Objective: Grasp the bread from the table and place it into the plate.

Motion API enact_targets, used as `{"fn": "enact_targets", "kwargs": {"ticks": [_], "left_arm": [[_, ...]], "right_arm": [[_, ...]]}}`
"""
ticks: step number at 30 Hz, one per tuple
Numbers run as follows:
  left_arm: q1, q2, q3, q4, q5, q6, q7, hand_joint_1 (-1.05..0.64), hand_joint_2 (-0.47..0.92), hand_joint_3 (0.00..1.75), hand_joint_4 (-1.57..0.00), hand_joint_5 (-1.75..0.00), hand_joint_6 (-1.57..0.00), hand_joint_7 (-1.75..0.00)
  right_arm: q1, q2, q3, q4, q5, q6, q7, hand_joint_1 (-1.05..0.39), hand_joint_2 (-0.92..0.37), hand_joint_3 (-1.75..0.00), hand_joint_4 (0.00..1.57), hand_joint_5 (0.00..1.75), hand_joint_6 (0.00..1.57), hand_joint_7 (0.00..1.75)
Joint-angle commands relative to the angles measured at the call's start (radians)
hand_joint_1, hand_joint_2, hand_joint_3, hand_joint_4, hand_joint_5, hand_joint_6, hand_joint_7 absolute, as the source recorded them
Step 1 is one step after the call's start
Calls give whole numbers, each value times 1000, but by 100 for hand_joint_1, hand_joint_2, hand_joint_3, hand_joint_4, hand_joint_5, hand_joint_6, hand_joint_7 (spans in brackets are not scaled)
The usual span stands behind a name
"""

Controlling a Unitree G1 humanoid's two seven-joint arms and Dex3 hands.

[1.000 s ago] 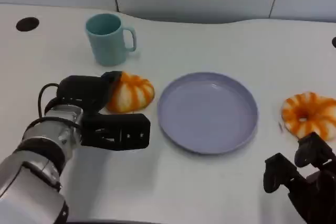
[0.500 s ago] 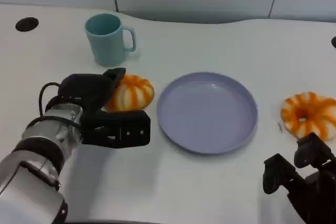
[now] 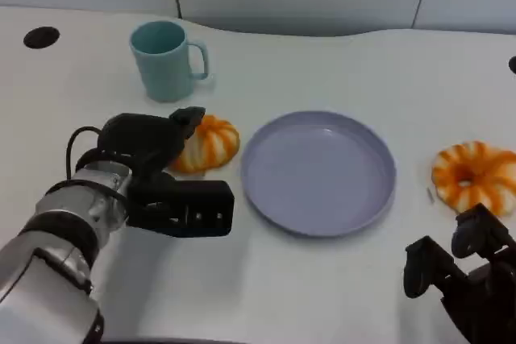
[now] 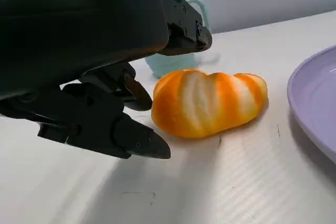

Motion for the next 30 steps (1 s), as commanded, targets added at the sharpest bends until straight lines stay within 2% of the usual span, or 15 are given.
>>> {"fn": "enact_targets", "kwargs": {"ticks": [1,30], "left_arm": [[-8,14,-34,3,34,16,39,-16,88,0,-82,-2,-74,-1],[-12,17,-49,4,38,23,30,-17,90,0,-76,0,-73,0]], "right_arm": [[1,-1,-4,-2,-6,-13,-6,-45,-86,0,78,175,63,175],[3,1,-6,-8,0,-4,-4,-45,-85,0,77,175,63,175]]}}
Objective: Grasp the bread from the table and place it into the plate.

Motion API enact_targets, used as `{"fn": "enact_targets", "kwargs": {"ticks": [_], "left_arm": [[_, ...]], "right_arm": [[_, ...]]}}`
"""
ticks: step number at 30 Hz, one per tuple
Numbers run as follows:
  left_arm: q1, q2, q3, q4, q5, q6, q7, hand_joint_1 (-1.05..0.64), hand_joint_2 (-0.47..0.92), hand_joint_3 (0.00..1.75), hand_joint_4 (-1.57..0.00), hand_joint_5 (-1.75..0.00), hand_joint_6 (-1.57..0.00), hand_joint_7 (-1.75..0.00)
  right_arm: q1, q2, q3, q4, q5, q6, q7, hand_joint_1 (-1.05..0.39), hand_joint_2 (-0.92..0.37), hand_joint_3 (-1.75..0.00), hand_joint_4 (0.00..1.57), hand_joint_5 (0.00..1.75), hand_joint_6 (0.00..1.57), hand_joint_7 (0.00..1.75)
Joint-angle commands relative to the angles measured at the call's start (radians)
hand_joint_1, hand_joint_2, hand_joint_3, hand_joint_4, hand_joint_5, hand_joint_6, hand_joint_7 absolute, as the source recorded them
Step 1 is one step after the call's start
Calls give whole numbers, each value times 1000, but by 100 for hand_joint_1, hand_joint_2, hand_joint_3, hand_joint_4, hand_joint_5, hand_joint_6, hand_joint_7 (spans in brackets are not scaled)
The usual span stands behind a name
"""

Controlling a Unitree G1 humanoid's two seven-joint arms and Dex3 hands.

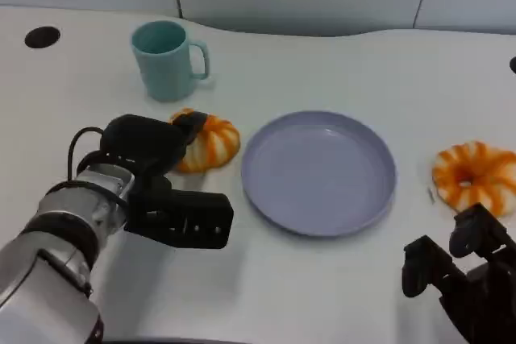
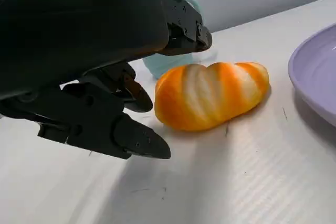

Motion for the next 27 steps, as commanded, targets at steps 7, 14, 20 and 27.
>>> {"fn": "enact_targets", "kwargs": {"ticks": [7,14,20,27], "left_arm": [[-12,15,-1,3,1,4,6,-17,90,0,-76,0,-73,0],[-12,12,34,5,-38,1,-60,-14,91,5,-87,-5,-85,-5],[-6,9,50,2,-51,5,-61,-6,90,2,-99,-11,-101,-7],[-9,10,72,2,-72,-5,-103,-9,92,6,-92,-6,-97,-3]], "right_arm": [[4,-5,-6,-8,7,-2,-2,-45,-85,0,77,175,63,175],[2,-7,-7,-5,8,-5,3,-45,-86,0,77,175,63,175],[3,-7,-9,-3,10,-8,12,-45,-86,0,77,175,63,175],[1,-6,-9,-2,7,-13,11,-45,-86,0,77,175,64,175]]}}
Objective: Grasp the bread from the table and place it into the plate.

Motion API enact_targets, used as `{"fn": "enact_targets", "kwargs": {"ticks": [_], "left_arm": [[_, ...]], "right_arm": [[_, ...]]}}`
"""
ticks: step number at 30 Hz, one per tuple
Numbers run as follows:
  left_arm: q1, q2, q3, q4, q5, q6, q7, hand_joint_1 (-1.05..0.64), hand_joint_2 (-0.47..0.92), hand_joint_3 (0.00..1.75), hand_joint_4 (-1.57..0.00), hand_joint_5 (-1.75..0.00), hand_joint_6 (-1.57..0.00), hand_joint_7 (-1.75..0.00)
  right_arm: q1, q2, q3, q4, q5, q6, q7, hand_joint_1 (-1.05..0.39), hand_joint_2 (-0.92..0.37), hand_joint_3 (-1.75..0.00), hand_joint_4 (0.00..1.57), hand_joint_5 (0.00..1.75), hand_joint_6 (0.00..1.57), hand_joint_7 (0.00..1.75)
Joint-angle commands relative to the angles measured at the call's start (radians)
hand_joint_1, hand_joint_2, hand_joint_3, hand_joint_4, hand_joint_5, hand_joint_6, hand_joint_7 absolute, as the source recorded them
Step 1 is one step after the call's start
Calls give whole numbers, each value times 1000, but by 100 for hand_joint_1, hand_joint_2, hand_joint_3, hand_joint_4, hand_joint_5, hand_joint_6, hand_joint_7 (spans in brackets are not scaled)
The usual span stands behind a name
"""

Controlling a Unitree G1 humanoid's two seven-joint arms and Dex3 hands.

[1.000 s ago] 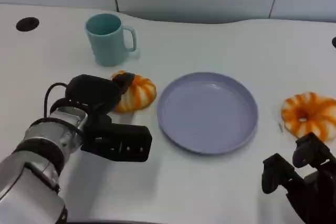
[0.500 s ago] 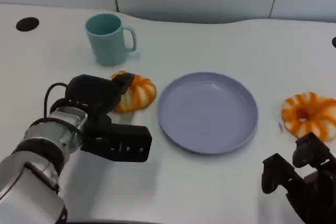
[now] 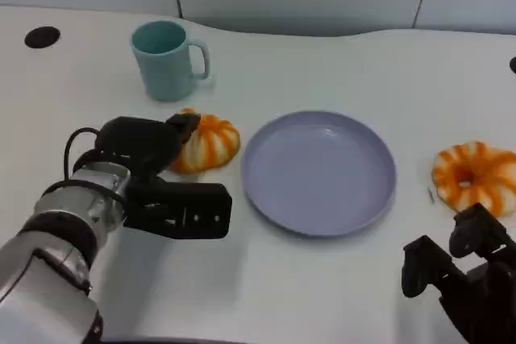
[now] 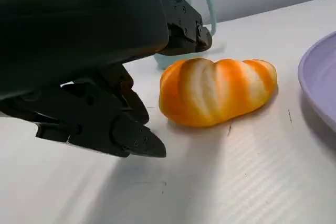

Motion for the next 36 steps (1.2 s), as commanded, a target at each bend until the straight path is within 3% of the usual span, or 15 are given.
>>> {"fn": "enact_targets", "kwargs": {"ticks": [1,36], "left_arm": [[-9,10,13,0,-16,-5,-25,-9,92,6,-92,-6,-97,-3],[-8,14,14,-1,-15,-8,-23,-7,92,5,-98,-8,-101,-2]], "right_arm": [[1,-7,-8,-2,4,-15,5,-45,-86,0,77,175,64,175],[5,-2,-1,-8,4,-16,0,-44,-87,0,77,175,63,175]]}}
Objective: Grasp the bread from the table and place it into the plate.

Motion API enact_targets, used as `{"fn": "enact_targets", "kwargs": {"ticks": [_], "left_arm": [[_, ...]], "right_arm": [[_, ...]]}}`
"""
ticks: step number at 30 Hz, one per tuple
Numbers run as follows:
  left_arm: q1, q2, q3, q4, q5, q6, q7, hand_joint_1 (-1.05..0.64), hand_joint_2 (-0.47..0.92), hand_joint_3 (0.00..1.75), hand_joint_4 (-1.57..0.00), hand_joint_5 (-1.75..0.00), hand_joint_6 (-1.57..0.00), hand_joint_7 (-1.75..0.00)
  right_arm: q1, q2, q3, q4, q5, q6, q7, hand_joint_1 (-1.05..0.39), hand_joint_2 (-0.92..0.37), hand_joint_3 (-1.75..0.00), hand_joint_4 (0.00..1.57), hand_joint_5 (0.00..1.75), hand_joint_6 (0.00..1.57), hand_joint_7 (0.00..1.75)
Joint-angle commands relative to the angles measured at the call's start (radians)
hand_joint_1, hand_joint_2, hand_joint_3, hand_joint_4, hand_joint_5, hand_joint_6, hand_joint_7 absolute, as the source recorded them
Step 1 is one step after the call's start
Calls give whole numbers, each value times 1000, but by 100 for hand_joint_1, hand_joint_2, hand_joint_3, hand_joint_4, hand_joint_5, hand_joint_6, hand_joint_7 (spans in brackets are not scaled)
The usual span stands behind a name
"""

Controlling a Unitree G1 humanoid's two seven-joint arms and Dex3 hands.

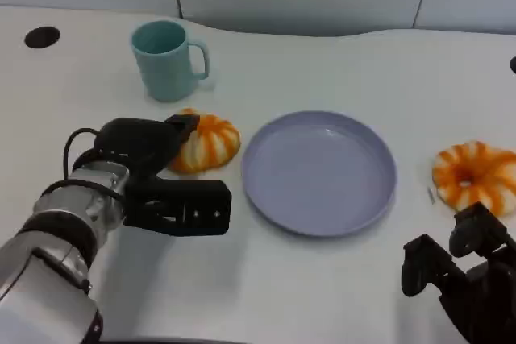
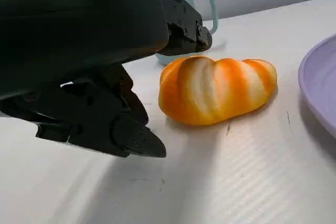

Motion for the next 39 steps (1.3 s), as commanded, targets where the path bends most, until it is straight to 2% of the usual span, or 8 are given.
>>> {"fn": "enact_targets", "kwargs": {"ticks": [1,30,33,39], "left_arm": [[-8,14,5,-1,-5,-4,-8,-7,92,5,-98,-8,-101,-2],[-7,12,5,-1,-5,0,-4,-7,92,5,-97,-10,-101,-1],[-7,11,5,-1,-4,8,3,-5,92,4,-95,-8,-95,0],[-7,11,5,-1,-4,8,3,-5,92,4,-96,-7,-94,0]], "right_arm": [[5,-6,-3,-8,4,-5,0,-44,-87,0,77,175,63,175],[3,-8,-3,-7,1,-5,0,-44,-87,0,77,175,63,175],[1,-10,-2,-6,-2,-4,-1,-45,-87,0,78,175,62,175],[1,-10,-2,-6,-2,-4,-1,-45,-87,0,78,175,62,175]]}}
